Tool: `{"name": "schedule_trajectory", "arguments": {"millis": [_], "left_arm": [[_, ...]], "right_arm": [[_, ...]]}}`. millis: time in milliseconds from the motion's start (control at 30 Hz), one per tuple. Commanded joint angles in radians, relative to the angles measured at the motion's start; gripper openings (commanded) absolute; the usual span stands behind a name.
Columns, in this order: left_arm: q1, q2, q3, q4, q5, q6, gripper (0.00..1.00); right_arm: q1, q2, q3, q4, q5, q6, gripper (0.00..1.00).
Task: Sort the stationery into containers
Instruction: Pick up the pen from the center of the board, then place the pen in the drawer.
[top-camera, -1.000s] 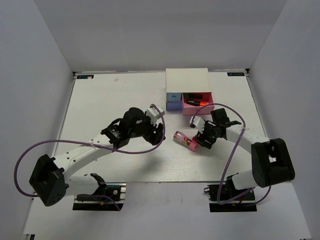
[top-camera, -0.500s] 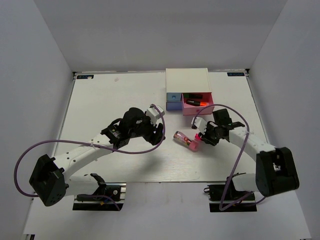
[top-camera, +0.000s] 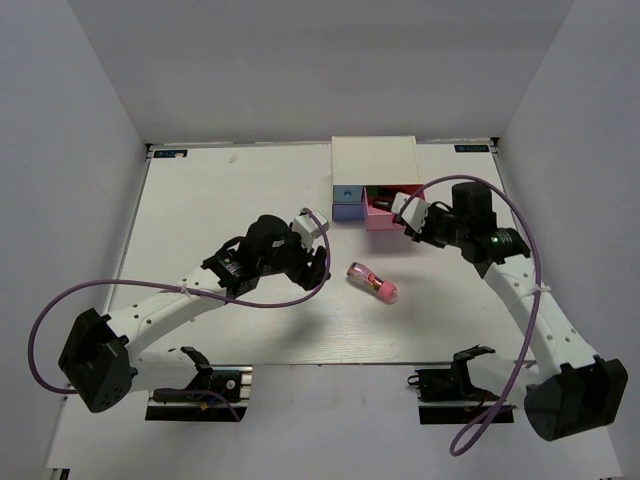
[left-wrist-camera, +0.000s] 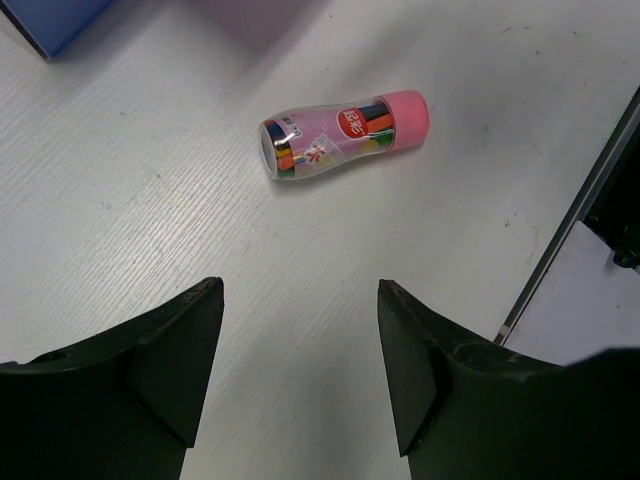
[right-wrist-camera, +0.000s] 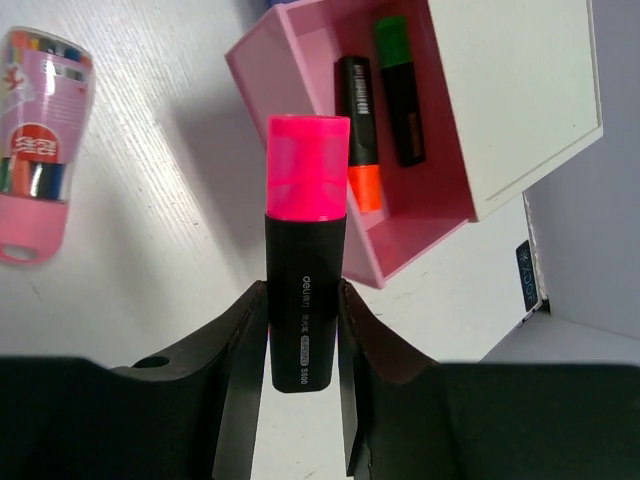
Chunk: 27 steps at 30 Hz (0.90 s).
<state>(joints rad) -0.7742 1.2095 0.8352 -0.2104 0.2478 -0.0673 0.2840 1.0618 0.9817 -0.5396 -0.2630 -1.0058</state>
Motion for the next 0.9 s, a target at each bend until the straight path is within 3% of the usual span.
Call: {"name": "schedule_trajectory", "arguments": {"millis": [0,200,467,700,800,867], "left_arm": [[0.003,-0.004,0.038,-0.001,-0.008,0.015,0.73],[0.003,-0.004,0.038,-0.001,-0.018,0.015,0.73],[0.003,0.005,0.047,-0.011,-0.027,0.015,0.73],[0.003,0.005,0.047,-0.011,-0.027,0.015,0.73],[0.003,0.005,0.047,-0.011,-0.027,0.024,0.73],[0.003,0.005,0.047,-0.011,-0.036,0.024,0.73]], "right_arm": [[0.006,0.090,0.107,0.066,0.030,-0.042,0.20],[0.015,0.243,0.237,0.124,0.034,-0.060,0.20],[0.032,0.440,0.382,0.050,-0.015,-0.042,0.41],[0.044,0.463,0.387,0.055,-0.001,-0.019,0.53],[0.041,0.454,0.396,0.059,0.008,0.010,0.53],[0.038,0.429,0.396,0.062,-0.021,0.024,0.39]]}}
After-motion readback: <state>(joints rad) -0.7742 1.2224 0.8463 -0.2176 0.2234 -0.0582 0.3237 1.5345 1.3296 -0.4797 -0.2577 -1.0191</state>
